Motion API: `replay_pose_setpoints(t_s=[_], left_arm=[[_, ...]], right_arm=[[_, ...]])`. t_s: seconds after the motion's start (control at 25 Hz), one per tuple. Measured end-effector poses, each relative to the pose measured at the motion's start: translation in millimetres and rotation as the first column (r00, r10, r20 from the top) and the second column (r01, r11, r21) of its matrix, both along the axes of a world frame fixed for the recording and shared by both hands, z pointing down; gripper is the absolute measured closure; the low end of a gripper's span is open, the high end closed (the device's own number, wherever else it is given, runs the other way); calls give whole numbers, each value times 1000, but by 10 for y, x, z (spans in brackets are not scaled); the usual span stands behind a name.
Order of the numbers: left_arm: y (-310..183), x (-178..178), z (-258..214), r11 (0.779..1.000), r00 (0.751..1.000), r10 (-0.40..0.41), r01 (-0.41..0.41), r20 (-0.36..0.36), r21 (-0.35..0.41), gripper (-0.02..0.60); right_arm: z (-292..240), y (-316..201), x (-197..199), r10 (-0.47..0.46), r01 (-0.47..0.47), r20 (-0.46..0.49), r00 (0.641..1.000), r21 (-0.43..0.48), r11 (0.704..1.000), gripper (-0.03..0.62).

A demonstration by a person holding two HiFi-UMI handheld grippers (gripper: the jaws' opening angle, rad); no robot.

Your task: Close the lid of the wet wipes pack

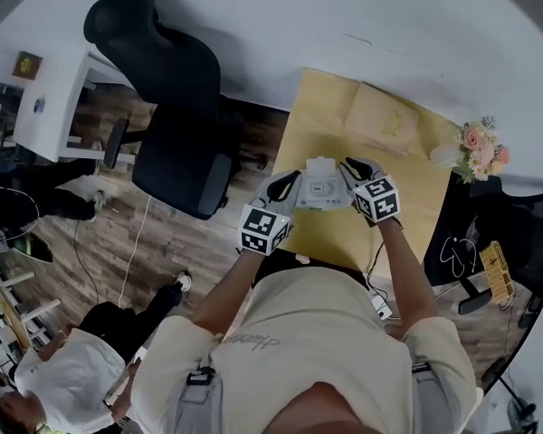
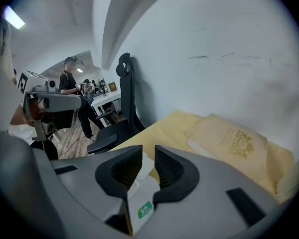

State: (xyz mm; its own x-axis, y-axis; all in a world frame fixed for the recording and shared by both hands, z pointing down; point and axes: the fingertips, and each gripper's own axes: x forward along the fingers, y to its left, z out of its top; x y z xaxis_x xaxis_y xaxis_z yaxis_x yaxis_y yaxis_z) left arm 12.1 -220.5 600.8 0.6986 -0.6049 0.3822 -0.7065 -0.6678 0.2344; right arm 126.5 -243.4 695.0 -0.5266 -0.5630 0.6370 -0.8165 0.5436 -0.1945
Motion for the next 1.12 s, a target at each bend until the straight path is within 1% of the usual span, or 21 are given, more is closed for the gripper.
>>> replay_pose_setpoints(t_s=[0.16,0.32,0.44,0.6,0.68,0.8,0.88,1.0,1.12], left_arm=[[-43,-6,69,1000,1000,3,-3,-5,-15,565],[-73,-21,110,1000,1000,-4,3,-8,-21,565],[-79,-41,138,1000,1000,-11,11,-8,-27,565],[-69,-97,172,999,1000,-23,23,-5,-37,565],[-62,-130,193,999,1000,-30,30,1,-43,565],[-46,-198,221,998,999,-43,44,11,-52,565],[-31,-252,232,997,998,-55,55,15,-55,565],[-11,-319,225,996,998,-65,66,22,-53,565],[6,-370,188,996,997,-73,74,25,-46,565]], right_arm=[[267,-108,-25,-10,11,12,1000,-78,997,534],[496,-170,-66,-32,36,29,999,-159,987,534],[635,-178,-106,-38,50,58,998,-227,973,534],[792,-203,-151,-69,79,43,997,-278,957,534],[853,-215,-165,-77,89,51,996,-309,947,534],[918,-203,-191,-82,104,77,994,-357,928,534],[941,-180,-234,-85,123,113,990,-387,914,534],[937,-173,-265,-83,139,154,985,-403,905,534],[872,-184,-230,-83,136,153,985,-378,916,536]])
